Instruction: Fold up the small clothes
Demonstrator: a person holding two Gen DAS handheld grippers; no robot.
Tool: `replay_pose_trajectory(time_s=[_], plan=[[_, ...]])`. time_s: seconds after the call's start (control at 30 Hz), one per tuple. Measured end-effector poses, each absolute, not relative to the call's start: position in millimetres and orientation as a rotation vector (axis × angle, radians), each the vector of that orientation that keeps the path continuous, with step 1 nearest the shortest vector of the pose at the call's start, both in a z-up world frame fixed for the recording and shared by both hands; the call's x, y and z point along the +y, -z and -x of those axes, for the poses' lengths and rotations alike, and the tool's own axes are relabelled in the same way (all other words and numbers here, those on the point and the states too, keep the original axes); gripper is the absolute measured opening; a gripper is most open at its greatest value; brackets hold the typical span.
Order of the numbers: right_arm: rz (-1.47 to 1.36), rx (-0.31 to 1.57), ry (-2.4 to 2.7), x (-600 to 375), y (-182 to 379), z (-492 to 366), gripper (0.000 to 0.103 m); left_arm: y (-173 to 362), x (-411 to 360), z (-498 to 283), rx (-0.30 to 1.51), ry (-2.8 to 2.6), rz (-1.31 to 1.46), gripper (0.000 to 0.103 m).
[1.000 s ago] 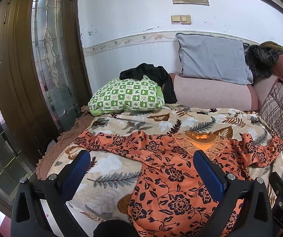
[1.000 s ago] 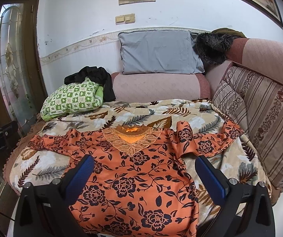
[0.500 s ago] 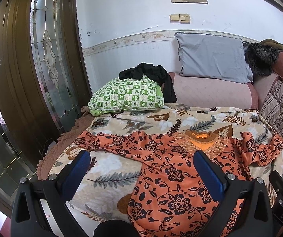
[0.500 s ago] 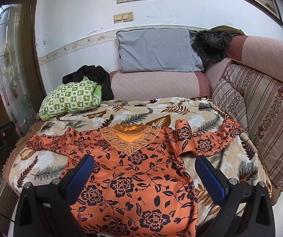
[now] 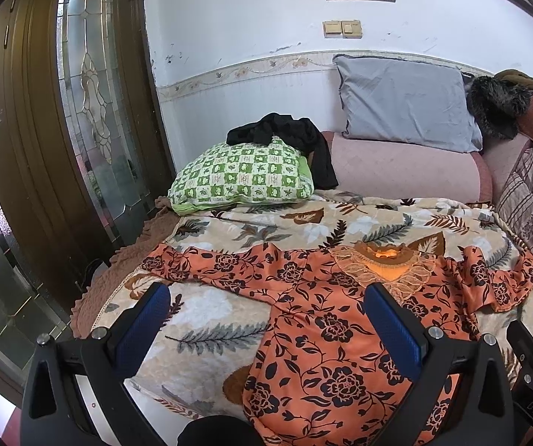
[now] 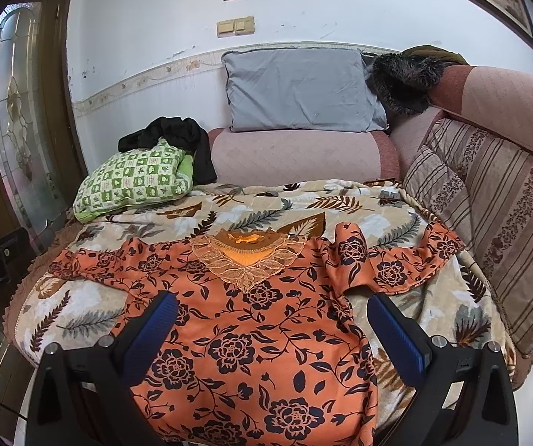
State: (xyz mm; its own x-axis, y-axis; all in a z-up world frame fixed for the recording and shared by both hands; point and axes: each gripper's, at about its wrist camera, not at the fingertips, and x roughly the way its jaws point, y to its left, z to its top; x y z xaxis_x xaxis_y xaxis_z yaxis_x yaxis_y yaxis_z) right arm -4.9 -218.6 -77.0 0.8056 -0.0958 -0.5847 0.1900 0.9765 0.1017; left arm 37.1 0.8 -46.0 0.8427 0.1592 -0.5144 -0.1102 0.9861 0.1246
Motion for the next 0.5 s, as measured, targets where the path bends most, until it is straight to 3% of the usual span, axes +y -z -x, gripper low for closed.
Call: replay_pose_trajectory(time_s=[0.5], plan=[[-0.145, 0.645, 0.164, -230, 94, -14, 0.103, 63, -10, -60, 0.592, -0.149, -0.116, 0.103]])
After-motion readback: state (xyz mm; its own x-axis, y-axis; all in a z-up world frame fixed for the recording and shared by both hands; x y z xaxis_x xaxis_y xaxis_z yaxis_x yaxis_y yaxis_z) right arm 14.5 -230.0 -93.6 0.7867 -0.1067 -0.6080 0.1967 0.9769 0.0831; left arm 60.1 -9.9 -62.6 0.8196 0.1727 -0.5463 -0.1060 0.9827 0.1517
